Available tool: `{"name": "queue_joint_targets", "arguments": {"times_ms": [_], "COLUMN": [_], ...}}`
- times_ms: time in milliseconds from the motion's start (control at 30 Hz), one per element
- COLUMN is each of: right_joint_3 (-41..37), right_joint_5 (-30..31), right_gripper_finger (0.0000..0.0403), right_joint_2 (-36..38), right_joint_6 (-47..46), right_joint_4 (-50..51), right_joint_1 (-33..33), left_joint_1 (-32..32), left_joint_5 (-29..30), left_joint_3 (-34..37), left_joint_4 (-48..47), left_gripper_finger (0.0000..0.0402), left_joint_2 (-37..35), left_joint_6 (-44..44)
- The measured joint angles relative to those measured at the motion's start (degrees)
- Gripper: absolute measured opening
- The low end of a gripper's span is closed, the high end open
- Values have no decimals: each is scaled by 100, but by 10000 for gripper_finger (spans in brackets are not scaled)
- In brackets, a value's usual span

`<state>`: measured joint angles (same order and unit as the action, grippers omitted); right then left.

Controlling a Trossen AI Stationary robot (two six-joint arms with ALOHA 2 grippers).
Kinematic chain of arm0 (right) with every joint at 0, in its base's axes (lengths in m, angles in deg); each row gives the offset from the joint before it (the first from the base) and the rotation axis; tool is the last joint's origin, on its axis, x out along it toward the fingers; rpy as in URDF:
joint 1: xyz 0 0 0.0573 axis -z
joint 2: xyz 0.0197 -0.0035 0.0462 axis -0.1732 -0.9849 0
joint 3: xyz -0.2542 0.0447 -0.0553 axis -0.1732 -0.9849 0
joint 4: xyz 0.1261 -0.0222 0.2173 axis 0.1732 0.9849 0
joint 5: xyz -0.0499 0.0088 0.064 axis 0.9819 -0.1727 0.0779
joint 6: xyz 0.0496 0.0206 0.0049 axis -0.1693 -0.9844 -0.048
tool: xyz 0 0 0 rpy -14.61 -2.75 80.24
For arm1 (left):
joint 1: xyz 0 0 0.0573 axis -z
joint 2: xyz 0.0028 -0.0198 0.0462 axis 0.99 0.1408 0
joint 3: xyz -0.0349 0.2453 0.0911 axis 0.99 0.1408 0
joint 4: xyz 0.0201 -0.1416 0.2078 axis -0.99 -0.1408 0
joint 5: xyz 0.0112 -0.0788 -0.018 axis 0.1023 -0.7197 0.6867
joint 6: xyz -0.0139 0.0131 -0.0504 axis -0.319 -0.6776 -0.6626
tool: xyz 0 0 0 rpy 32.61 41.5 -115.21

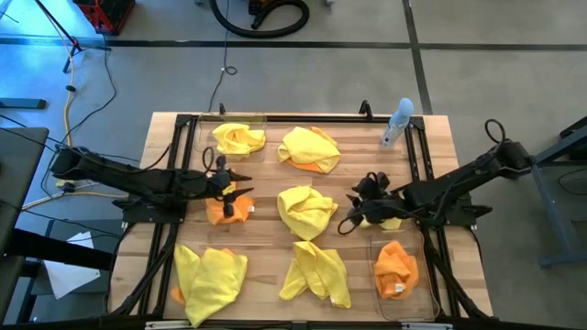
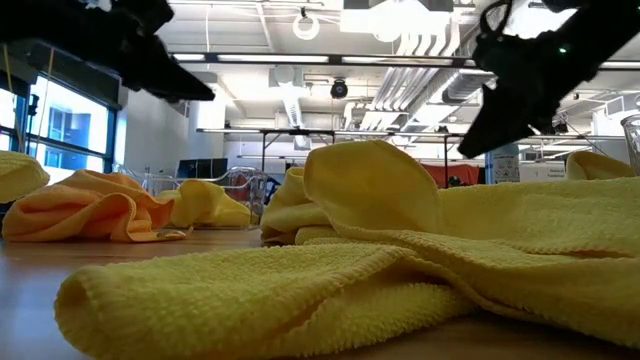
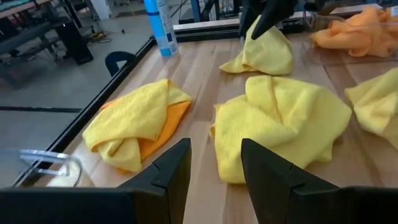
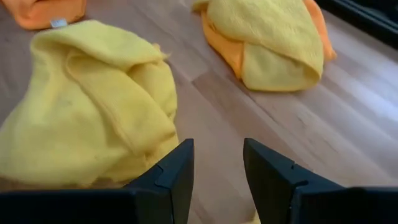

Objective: Sort microfiber towel by color & place in baskets
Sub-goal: Put the yellow towel into the top transparent bin

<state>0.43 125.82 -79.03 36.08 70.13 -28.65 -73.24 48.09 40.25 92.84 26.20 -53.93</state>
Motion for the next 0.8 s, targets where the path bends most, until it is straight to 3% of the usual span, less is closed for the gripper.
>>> {"name": "queue_joint_targets", "arguments": {"times_ms": [433, 800], "right_joint_3": [-388, -388], "right_joint_5": [47, 927], "right_gripper_finger": [132, 132], "right_joint_2": [994, 1838], "right_joint_6": [-121, -225], "right_joint_4": [164, 1157], "right_joint_1": [-807, -1709], "left_joint_1": [195, 432], "left_joint_5": [-74, -59], "left_joint_3": [-1805, -3190], "left_joint_4": [-435, -480], "left_gripper_finger": [129, 129], "left_joint_2": [2478, 4324], "left_joint_6": [-506, -763]}}
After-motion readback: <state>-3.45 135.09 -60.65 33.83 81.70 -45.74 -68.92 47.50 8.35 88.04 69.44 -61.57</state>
